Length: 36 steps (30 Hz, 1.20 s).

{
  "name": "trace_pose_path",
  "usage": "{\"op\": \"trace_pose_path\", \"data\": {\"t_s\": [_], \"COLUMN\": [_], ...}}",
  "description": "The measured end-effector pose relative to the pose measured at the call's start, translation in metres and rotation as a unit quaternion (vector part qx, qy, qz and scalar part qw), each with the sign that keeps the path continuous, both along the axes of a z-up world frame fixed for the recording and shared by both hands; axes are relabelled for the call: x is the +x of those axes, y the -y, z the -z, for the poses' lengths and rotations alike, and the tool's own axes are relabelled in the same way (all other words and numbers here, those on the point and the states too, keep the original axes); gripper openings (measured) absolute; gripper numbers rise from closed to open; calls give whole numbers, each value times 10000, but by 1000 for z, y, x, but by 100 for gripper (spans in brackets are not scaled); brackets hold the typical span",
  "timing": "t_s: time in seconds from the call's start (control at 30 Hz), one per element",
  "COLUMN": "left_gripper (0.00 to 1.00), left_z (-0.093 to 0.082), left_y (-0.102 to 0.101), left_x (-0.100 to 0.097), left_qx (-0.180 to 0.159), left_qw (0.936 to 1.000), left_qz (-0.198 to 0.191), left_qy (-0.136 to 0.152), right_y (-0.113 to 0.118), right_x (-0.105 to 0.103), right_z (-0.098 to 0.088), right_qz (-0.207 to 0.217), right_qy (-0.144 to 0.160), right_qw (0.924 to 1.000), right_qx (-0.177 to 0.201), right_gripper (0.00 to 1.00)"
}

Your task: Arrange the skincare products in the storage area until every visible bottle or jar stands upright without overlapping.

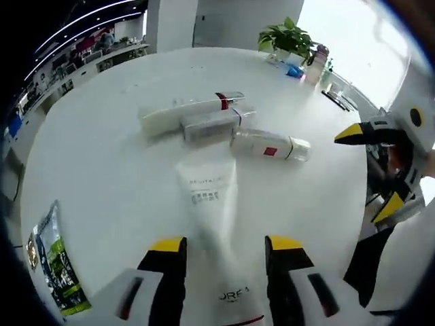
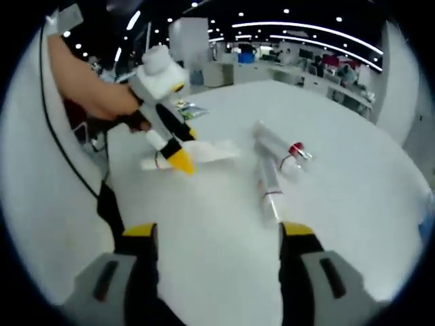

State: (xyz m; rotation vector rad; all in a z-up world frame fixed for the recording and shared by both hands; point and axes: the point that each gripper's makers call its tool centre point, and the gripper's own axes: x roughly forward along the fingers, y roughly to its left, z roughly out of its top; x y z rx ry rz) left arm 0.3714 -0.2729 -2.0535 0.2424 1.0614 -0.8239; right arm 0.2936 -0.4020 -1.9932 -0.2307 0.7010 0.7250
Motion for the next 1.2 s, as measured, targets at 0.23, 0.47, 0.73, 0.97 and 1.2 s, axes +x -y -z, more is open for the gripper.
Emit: {"op": "trace_pose_path", "data": {"t_s": [0.23, 0.47, 0.73, 0.97, 1.2], "left_gripper": [24, 18, 12, 7, 7], "left_z": [3, 4, -2, -22, -45], "left_y": [-1, -1, -3, 1, 4], "left_x": [7, 9, 6, 4, 6], "left_qx": [313, 190, -110, -687, -1070], "left_qw": [9992, 9997, 9989, 9957, 9915], "left_qz": [81, -101, -432, -573, -738], "left_qy": [241, 150, -144, -230, -30], "right_y": [10, 13, 7, -11, -41], "right_x": [-6, -9, -7, 2, 13], "right_z": [-1, -5, -9, -11, -22], "right_qz": [215, 294, 292, 165, -28], "right_qy": [10, 47, 50, 22, -81], "right_qw": [9998, 9995, 9992, 9992, 9970], "right_qx": [41, 86, 256, 369, 773], "right_gripper": [67, 66, 61, 61, 59]}}
